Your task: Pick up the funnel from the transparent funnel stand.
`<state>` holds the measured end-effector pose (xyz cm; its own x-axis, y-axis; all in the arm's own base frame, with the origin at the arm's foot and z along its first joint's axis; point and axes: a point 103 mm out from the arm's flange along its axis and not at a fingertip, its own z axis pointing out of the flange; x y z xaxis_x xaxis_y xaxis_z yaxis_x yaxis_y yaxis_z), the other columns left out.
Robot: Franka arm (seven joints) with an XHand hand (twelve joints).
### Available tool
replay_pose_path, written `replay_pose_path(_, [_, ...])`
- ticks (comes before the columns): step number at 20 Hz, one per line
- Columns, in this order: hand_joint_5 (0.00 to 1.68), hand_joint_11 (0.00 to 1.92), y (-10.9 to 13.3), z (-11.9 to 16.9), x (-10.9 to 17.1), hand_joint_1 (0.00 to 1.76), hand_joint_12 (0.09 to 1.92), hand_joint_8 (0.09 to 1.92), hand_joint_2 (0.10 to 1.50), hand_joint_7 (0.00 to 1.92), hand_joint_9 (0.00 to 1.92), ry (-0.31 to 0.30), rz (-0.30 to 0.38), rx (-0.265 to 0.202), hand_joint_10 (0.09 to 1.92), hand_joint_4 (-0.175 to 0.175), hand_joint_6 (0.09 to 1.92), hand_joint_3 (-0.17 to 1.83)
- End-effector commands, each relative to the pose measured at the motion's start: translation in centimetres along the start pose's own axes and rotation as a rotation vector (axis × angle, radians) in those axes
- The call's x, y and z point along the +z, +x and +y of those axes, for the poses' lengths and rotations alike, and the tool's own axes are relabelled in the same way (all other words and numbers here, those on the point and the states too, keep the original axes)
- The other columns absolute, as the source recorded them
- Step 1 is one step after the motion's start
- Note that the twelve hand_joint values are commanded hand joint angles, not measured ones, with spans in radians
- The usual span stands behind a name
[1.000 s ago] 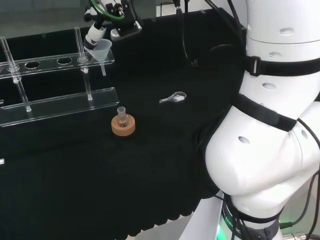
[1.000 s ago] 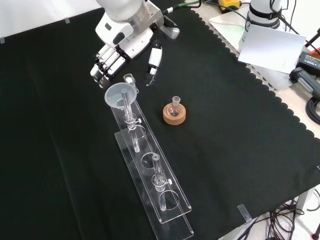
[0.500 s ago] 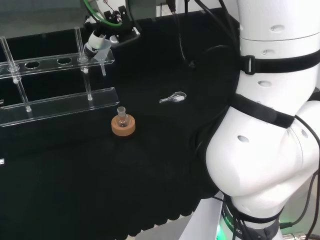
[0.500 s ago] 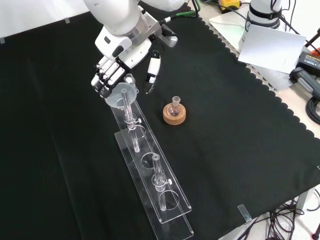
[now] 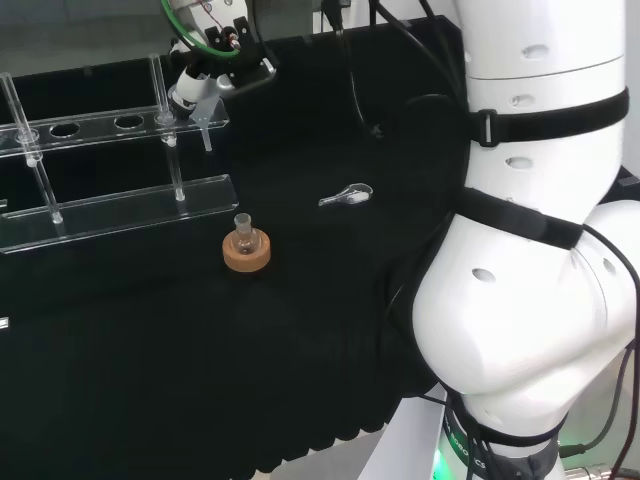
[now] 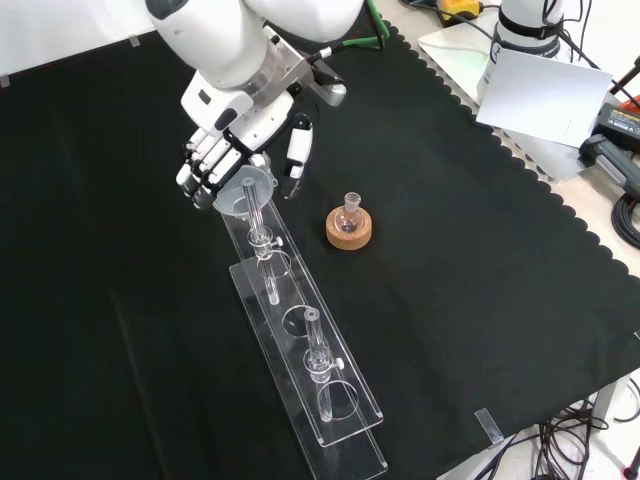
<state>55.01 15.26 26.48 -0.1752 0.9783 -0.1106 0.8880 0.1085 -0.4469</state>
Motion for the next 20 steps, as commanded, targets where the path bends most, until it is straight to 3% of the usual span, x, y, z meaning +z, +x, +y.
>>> replay_pose_path(1, [0.0, 0.0, 0.0, 0.6, 0.8, 0.59, 0.9, 0.09, 0.62, 0.0, 0.0, 0.032, 0.0, 0.008, 0.09, 0.014, 0.09, 0.0])
replay_pose_path(7, [0.0, 0.0, -0.8, 1.0, 1.2, 0.59, 0.91, 0.09, 0.63, 0.0, 0.0, 0.069, -0.002, 0.021, 0.09, 0.009, 0.09, 0.01])
replay_pose_path(11, [0.0, 0.0, -1.1, 1.2, 0.9, 0.57, 0.94, 0.09, 0.64, 0.0, 0.0, 0.065, 0.001, 0.03, 0.09, -0.012, 0.09, 0.01])
replay_pose_path(14, [0.0, 0.0, -1.1, 1.0, 0.7, 0.56, 1.04, 0.09, 0.65, 0.13, 0.1, 0.046, 0.008, 0.025, 0.09, -0.03, 0.09, 0.01])
replay_pose_path(18, [0.12, 0.0, -0.9, 1.1, 0.5, 0.56, 1.18, 0.38, 0.66, 0.27, 0.17, 0.036, 0.01, 0.02, 0.59, -0.019, 0.09, 0.01])
replay_pose_path(20, [0.19, 0.0, -1.0, 1.1, 0.5, 0.57, 1.2, 0.47, 0.66, 0.32, 0.19, 0.04, 0.01, 0.018, 0.72, -0.013, 0.09, 0.01])
